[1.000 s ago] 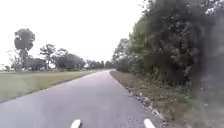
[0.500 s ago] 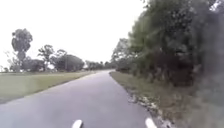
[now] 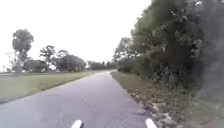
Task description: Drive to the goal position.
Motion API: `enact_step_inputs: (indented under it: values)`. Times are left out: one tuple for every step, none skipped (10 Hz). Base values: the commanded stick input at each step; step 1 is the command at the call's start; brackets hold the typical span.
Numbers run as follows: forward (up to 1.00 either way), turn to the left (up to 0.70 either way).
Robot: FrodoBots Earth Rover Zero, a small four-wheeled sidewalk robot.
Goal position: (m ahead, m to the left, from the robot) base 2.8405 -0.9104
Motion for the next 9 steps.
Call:
enact_step_inputs:
  values:
    - [0.83,0.33]
    - [0.82,0.32]
    - [0.81,0.32]
    - [0.79,0.32]
    - [0.78,0.31]
    - [0.78,0.22]
    - [0.78,0.09]
    - [0.81,0.03]
    - [0.82,0.03]
